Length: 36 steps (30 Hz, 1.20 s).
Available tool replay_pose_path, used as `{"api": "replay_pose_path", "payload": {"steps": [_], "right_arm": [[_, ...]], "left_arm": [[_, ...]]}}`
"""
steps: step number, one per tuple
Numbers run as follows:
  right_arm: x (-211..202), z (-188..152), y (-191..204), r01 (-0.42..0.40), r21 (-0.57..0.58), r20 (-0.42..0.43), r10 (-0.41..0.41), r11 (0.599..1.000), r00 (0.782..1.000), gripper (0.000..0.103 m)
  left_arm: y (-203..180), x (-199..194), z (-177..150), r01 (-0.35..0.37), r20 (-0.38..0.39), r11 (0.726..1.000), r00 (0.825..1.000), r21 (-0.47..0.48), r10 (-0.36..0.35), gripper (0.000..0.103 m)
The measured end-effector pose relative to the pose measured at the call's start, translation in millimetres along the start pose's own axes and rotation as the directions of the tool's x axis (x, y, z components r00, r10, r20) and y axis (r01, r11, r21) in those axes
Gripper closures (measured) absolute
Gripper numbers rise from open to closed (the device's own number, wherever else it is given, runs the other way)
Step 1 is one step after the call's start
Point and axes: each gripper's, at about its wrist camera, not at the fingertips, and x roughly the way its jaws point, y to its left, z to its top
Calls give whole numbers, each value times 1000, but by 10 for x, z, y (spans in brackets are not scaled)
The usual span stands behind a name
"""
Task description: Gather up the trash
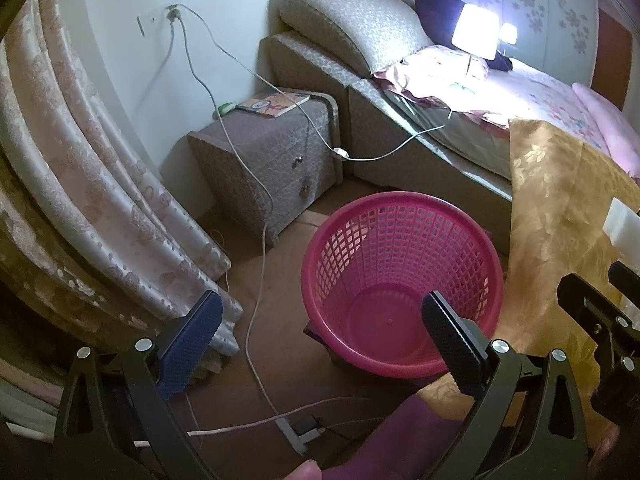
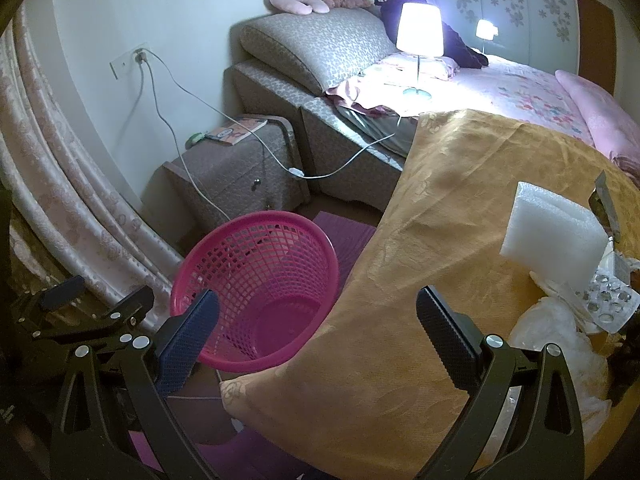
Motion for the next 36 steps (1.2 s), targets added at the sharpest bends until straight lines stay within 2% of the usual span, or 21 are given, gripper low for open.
{"api": "replay_pose_path", "payload": {"steps": [19,25,28,31,34,35,36], "right_arm": [[-14,-41,-20,5,-4,8,-5,1000,1000,7],[-205,11,-119,17,12,59,-18,1000,998,7],[-326,3,-189,33,23,63,-34,999,997,7],[-552,-27,-318,99,25,87,-101,995,991,7],[-733,-60,-544,139,85,92,-146,987,985,7],[-709,-99,-688,98,155,93,-113,983,989,7],[-753,-117,-756,122,165,93,-138,979,986,7]], "left_arm": [[0,6,5,-2,-3,1000,1000,0,2,6],[12,8,-20,-2,10,1000,1000,1,2,7],[-25,-38,-6,11,24,1000,1000,16,-11,6],[-133,-100,-10,27,46,998,998,49,-30,7],[-330,-148,-64,88,43,990,995,108,-93,7],[-419,-157,-83,101,41,985,993,138,-108,7],[-486,-163,-101,115,37,980,992,165,-122,7]]}}
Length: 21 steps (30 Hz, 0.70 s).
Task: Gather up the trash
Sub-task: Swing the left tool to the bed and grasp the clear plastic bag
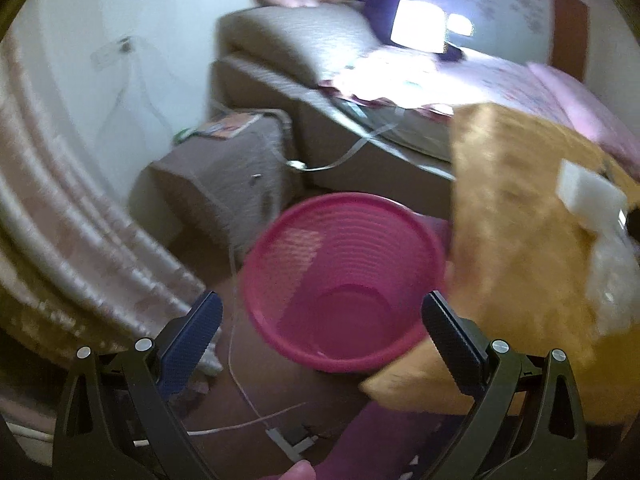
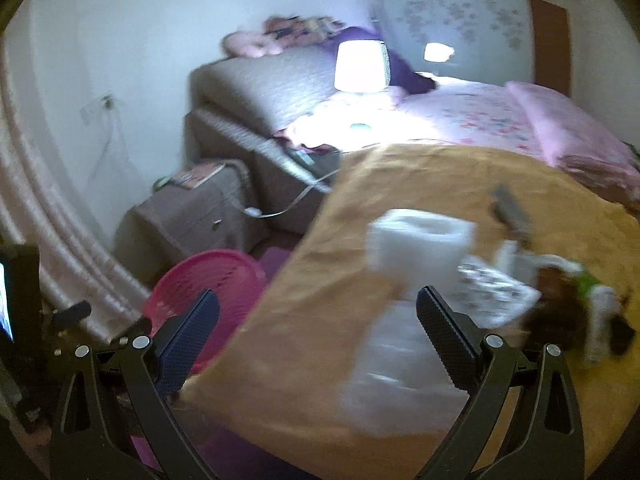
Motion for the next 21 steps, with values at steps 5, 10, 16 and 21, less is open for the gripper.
{"api": "replay_pose_path", "payload": {"steps": [5,10,16,21], "right_arm": [[-165,-50,-446,93,72,25,-95,993,995,7],[-415,-126,-786,179,120,59,-187,976,981,7],[-556,-168,-1176,206,206,88,-228,957,970,7],[-595,-214,-1355,223,251,80,-250,942,965,7]], "left_arm": [[-423,-16,35,96,0,986,995,138,-97,7],[-796,-150,127,243,11,945,968,219,-251,7],[-1392,-348,179,403,10,849,902,342,-432,7],[-1800,-256,202,466,-51,805,874,368,-483,7]]}}
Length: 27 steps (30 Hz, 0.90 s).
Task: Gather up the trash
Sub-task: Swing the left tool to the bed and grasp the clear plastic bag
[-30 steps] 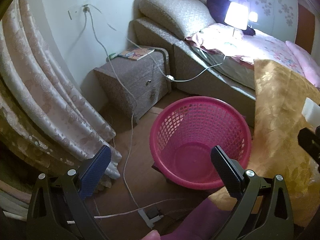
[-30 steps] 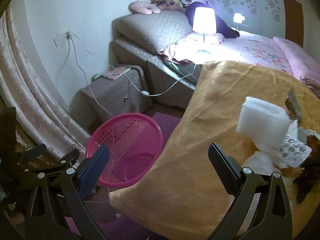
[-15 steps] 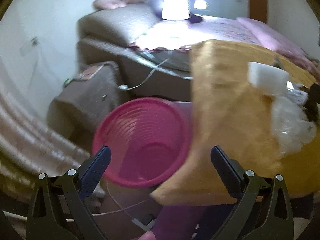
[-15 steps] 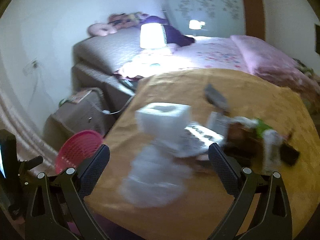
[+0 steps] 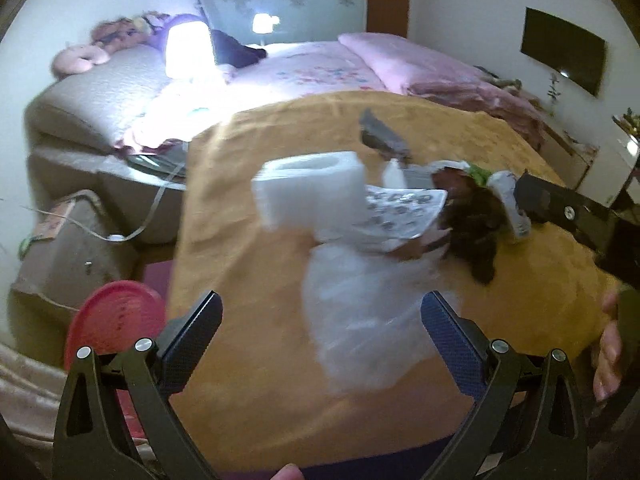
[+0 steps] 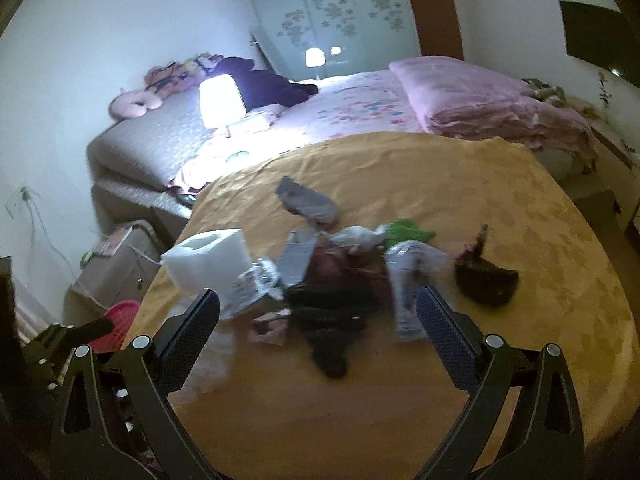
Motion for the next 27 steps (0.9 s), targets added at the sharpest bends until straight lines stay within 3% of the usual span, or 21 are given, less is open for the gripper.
{"api": "replay_pose_path", "payload": {"steps": [4,7,11,18,20,22,24,27], "right_arm": [[-17,-22,-151,13,27,-9,-13,1000,1000,7],[-10,-39,-243,17,47,-15,-17,999,1000,7],[-10,-46,-296,18,64,-17,-17,998,1000,7],[-8,-84,-272,7,58,-26,-5,998,1000,7],[-26,-89,-265,9,51,-22,-8,999,1000,7],[-29,-85,-269,11,45,-20,-10,999,1000,7],[-25,-82,-267,11,45,-20,-10,999,1000,7],[-29,-88,-259,9,40,-23,-8,999,1000,7]], "left_arm": [[-84,251,47,1,-53,1000,999,14,-1,7],[16,426,1,25,-110,999,994,-26,-28,7],[128,461,-32,66,-112,994,991,-87,-75,7],[108,440,-67,59,-105,997,992,-59,-65,7],[100,402,-71,52,-106,997,993,-61,-58,13],[69,321,-75,64,-89,997,994,-36,-67,39],[51,262,-77,74,-81,997,994,-22,-76,53],[58,201,-80,80,-65,997,995,-7,-81,59]]}}
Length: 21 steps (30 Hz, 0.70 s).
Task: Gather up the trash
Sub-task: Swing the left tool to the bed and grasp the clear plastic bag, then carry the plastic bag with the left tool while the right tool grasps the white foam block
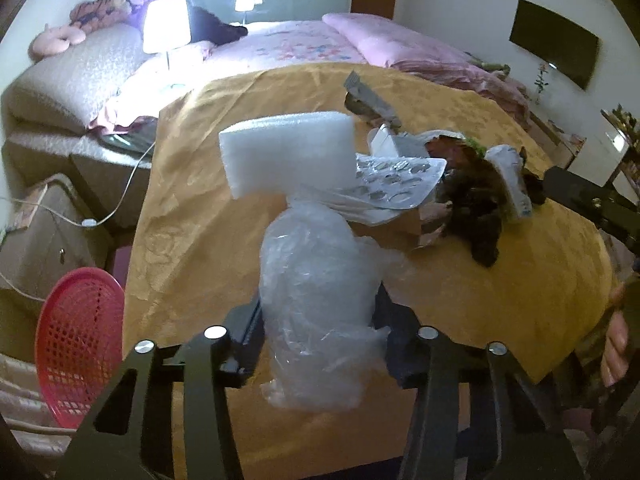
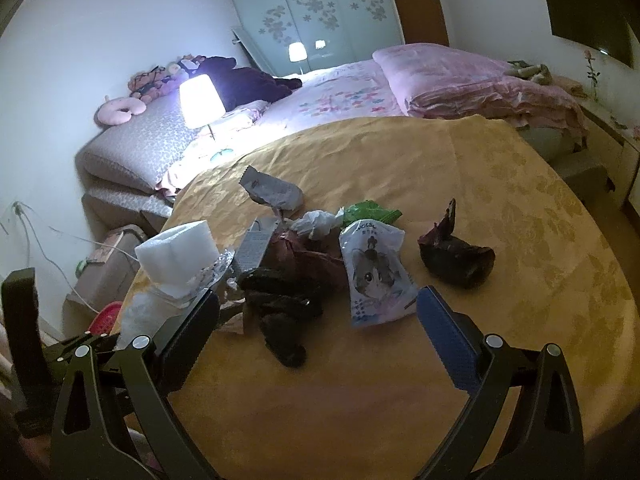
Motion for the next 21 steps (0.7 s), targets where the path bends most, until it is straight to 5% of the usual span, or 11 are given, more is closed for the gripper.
{"api": "replay_pose_path", "payload": {"steps": [9,21], "right_arm": [[-36,116,309,-68,-99,14,70,993,997,7],[704,298,1328,-200,-257,-138,169,945,976,7]], "left_arm": [[254,-428,-83,26,61,999,998,-28,-24,62],[945,-857,-52,-187,174,969,961,-159,214,62]]}}
